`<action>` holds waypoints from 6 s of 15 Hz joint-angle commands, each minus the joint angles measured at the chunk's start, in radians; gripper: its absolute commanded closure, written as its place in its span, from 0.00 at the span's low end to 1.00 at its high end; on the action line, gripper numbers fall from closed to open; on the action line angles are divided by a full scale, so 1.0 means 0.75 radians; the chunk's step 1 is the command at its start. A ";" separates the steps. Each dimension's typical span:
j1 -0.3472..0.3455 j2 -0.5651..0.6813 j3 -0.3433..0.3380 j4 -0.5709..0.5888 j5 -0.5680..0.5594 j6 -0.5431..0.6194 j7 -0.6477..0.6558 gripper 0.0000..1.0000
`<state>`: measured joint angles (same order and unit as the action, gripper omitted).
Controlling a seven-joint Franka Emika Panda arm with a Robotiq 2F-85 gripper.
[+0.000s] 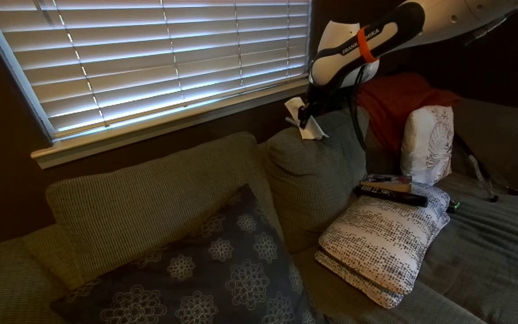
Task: Pick up the napkin and the remote under the napkin, place the remote on the cushion next to the black remote then place the napkin on the black remote
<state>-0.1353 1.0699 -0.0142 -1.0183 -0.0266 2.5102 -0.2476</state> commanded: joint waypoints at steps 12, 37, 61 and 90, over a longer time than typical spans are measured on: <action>-0.024 0.071 0.057 0.035 0.017 -0.015 0.000 0.25; -0.083 -0.424 0.114 -0.781 0.162 0.159 0.088 0.73; 0.186 -0.642 -0.173 -1.514 0.016 0.545 0.405 0.73; 0.260 -0.202 -0.207 -1.261 -0.216 0.490 0.269 0.00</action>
<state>0.0673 0.9410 -0.1789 -1.9489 -0.1925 2.8900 -0.0469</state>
